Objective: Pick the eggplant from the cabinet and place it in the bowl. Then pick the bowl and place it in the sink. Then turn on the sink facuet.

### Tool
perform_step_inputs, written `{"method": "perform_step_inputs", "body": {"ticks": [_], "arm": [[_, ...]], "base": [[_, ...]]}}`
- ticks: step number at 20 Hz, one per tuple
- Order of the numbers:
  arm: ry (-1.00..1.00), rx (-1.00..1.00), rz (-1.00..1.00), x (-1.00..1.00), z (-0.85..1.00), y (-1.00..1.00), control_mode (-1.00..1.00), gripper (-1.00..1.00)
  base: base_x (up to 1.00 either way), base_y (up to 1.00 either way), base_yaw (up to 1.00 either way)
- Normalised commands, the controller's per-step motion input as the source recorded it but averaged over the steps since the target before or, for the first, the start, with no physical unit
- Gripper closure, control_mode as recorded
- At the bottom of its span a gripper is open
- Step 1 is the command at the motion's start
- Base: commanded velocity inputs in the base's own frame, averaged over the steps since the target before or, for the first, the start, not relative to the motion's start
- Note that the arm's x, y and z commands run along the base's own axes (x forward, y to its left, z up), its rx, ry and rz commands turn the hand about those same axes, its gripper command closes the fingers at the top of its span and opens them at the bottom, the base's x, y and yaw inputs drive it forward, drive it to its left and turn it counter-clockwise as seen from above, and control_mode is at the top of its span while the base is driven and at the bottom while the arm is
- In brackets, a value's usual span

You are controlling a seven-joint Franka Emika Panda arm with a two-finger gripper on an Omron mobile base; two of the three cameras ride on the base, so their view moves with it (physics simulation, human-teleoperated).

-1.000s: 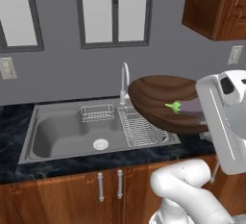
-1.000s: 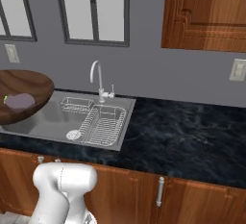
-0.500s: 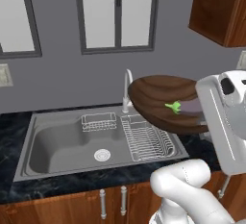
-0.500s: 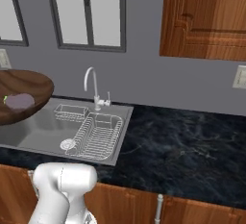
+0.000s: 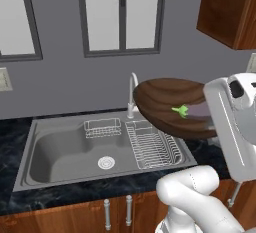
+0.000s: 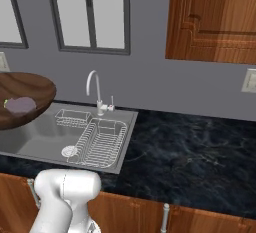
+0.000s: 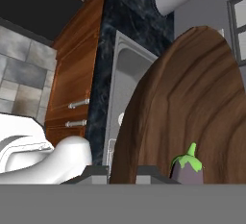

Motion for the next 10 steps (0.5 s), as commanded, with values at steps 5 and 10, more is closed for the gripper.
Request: {"method": "perform_step_inputs", "body": {"ticks": [5,10], "arm": [[0.00,0.00,0.00,0.00,0.00,0.00,1.00,1.00],[0.01,0.00,-0.03,0.16,-0.20,0.50,-1.00,1.00]], "base": [[0.15,0.12,0.00],[0.02,0.04,0.00]]}}
